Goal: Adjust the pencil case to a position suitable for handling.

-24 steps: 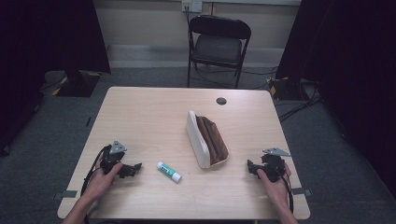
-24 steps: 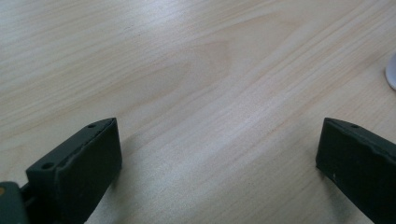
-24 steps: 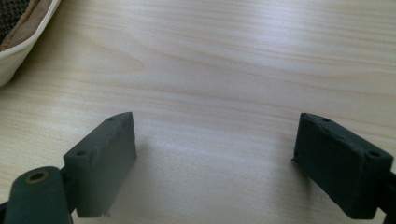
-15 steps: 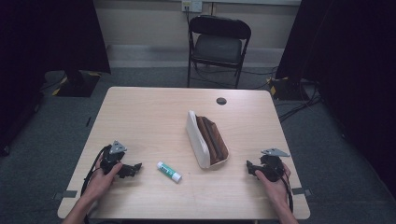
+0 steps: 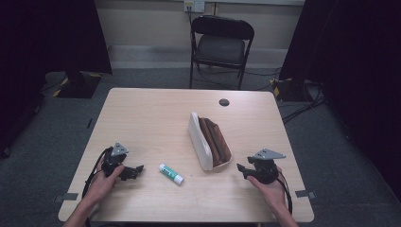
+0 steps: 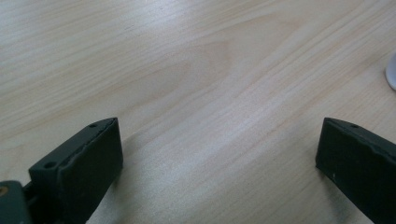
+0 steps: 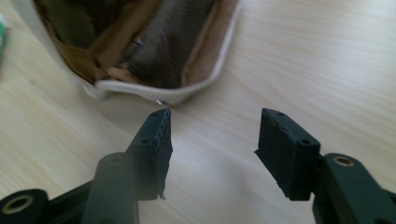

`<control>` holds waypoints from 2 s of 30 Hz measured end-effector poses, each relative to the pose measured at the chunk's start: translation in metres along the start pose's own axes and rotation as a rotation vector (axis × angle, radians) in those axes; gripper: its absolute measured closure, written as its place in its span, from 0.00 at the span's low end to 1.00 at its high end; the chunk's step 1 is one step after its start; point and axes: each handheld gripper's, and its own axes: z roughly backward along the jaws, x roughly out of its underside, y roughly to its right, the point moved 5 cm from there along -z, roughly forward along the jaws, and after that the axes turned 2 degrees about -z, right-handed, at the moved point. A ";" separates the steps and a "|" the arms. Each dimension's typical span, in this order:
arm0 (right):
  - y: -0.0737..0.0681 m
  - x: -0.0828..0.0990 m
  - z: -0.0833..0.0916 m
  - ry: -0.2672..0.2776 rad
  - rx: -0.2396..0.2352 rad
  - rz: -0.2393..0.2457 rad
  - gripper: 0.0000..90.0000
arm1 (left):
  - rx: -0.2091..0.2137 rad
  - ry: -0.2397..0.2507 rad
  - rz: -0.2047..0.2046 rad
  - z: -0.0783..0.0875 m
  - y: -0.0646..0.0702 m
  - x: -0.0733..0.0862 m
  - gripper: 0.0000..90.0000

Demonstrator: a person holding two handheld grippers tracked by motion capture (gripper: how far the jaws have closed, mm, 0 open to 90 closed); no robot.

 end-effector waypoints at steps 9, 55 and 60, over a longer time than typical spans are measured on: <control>-0.027 -0.018 -0.018 0.025 -0.157 0.095 0.59 | 0.000 0.000 0.001 0.000 0.000 0.000 0.00; -0.056 -0.028 -0.045 0.015 -0.249 0.201 0.60 | 0.001 0.003 0.006 0.000 0.001 0.000 0.00; -0.063 -0.023 -0.054 -0.034 -0.262 0.229 0.68 | 0.001 0.005 0.009 0.000 0.001 0.000 0.00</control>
